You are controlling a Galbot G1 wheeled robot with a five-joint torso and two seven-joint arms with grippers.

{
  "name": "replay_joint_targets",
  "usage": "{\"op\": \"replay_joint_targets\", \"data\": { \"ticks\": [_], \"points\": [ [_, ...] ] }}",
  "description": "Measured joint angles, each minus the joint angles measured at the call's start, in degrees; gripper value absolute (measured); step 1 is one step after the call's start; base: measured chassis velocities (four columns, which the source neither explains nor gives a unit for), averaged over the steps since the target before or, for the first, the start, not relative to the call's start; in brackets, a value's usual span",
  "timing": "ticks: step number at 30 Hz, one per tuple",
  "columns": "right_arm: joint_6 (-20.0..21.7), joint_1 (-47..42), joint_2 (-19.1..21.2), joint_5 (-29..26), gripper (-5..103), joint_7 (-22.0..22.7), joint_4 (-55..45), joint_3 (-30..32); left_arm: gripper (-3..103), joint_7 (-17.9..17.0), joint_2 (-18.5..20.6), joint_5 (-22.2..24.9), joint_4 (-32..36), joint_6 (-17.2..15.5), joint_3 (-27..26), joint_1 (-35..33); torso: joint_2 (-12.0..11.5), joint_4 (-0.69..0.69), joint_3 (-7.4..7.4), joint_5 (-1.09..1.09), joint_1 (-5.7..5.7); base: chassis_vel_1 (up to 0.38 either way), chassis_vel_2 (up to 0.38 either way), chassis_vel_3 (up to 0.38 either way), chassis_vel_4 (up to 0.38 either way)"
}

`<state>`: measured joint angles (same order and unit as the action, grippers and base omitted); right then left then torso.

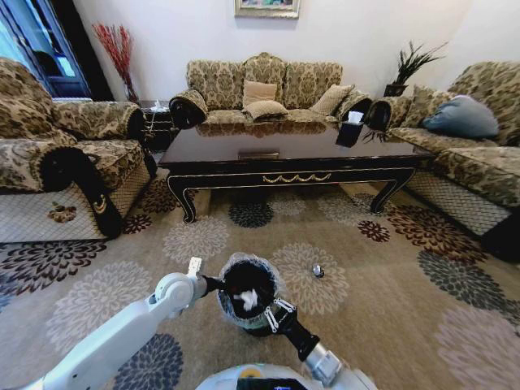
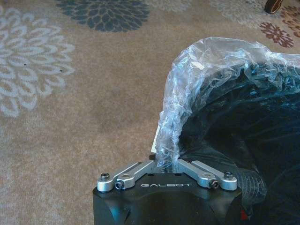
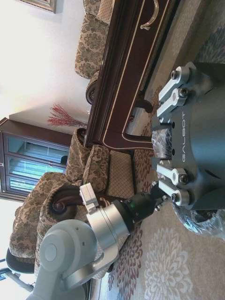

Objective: Move to the front of the table and pick up the trash from the floor, then place it into the trash bin.

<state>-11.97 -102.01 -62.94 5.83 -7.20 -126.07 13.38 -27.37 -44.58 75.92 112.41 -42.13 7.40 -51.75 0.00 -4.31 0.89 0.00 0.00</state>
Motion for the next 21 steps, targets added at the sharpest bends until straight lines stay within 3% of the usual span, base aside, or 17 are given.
{"op": "replay_joint_targets", "data": {
  "ticks": [3,6,8,9,13,17,18,21],
  "points": [
    [0.0,0.1,-0.1,-0.4,40,0.0,0.0,0.0,0,0.0,-0.1,-0.1,-0.2,0.0,-0.1,-0.1,0.0,0.0,0.0,0.0,0.0,0.0,0.0,0.0,0.0],
    [0.1,0.3,-0.5,-1.5,56,0.3,0.0,0.3,0,0.0,-0.1,-0.2,-0.5,0.0,-1.1,-0.5,0.0,-0.01,0.0,0.0,0.0,0.0,0.0,0.0,0.0],
    [0.1,0.5,-0.7,-2.2,62,0.5,0.0,0.6,0,0.0,0.0,-0.3,-0.6,0.0,-1.6,-0.7,0.0,-0.01,0.0,0.0,0.0,0.0,0.0,0.0,0.0],
    [0.4,1.1,-0.9,-3.9,62,1.0,-0.1,1.3,0,0.0,0.1,-0.4,-0.7,0.0,-2.3,-1.1,0.0,-0.01,0.0,0.0,0.0,0.0,0.0,0.0,0.0],
    [2.3,3.8,-1.0,-11.1,79,3.4,0.3,3.7,0,0.3,1.0,-0.4,-1.4,0.0,-4.8,-1.9,0.0,-0.01,0.0,0.0,0.0,0.0,0.0,0.0,0.0],
    [4.9,9.2,-0.2,-24.5,94,6.3,6.1,9.8,0,0.8,2.1,-0.2,-3.1,0.0,-8.8,-2.6,0.0,0.0,0.0,0.0,0.0,0.0,0.0,0.0,0.0],
    [4.9,9.2,-0.2,-24.5,94,6.3,6.1,9.8,0,0.8,2.1,-0.2,-3.1,0.0,-8.8,-2.6,0.0,0.0,0.0,0.0,0.0,0.0,0.0,0.0,0.0],
    [6.4,12.0,0.7,-31.5,100,6.7,11.4,13.0,0,1.4,3.6,0.8,-3.0,0.0,-11.1,-3.1,0.0,0.01,0.0,0.01,0.0,0.0,0.0,0.0,0.0]
  ]
}}
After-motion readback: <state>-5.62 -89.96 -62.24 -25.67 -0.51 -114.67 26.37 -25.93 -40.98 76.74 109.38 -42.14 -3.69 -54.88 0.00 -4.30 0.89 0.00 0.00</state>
